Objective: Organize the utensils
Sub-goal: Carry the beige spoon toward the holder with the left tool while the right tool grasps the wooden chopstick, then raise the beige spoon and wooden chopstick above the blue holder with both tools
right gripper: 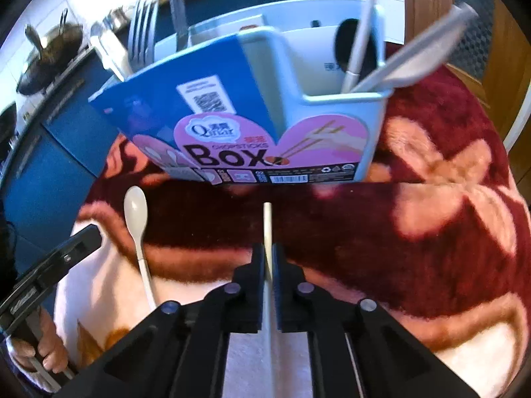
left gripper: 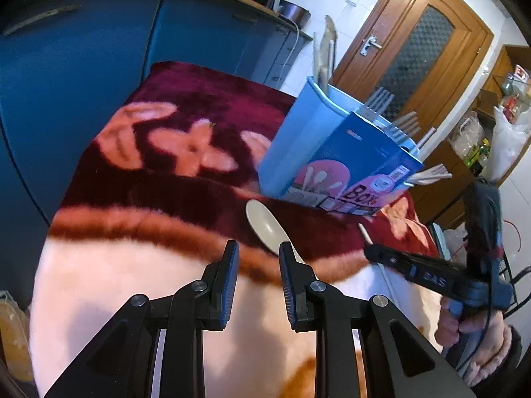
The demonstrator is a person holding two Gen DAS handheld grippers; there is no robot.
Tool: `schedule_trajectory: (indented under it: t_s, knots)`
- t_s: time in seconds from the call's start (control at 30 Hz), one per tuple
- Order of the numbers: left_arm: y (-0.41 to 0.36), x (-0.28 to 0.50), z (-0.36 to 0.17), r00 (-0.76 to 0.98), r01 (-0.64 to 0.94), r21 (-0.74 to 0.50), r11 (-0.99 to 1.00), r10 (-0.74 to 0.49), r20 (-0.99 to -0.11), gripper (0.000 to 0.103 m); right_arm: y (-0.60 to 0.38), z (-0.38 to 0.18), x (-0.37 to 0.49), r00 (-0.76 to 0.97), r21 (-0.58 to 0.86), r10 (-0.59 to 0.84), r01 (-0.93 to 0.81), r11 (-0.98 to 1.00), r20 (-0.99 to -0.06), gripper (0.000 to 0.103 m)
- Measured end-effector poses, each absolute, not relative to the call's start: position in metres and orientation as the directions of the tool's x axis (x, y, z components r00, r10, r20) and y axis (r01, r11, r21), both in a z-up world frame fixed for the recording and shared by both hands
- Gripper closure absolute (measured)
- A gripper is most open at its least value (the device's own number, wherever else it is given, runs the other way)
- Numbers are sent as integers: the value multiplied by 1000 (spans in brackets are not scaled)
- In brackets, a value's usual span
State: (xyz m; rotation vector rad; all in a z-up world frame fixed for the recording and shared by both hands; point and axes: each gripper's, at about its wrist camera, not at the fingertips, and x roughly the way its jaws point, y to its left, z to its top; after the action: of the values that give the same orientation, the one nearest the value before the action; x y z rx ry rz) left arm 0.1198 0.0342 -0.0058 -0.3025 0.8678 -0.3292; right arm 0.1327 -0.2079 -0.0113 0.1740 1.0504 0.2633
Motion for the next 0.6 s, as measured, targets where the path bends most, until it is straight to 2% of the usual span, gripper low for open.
schedule_trajectory:
  t_s: [0.2, 0.5, 0.53, 0.57, 0.6]
  knots:
    - [36, 145, -10, 562, 144, -429, 892, -430, -707, 73, -226, -3, 118, 528, 360, 374, -133, 923, -762, 97]
    - [27, 166, -25, 477, 154, -508, 847, -514, -713, 76, -222, 21, 94, 604, 343, 397, -210, 916, -691, 97]
    - [26, 166, -26, 474, 154, -508, 847, -514, -714, 79, -223, 23, 90, 610, 340, 397, -213, 916, -686, 97]
    - [24, 166, -27, 475, 156, -507, 848, -515, -714, 91, -222, 24, 88, 616, 336, 397, -218, 916, -680, 97]
    - [24, 167, -28, 474, 156, -508, 847, -515, -714, 94, -224, 25, 86, 622, 335, 397, -221, 916, -675, 97]
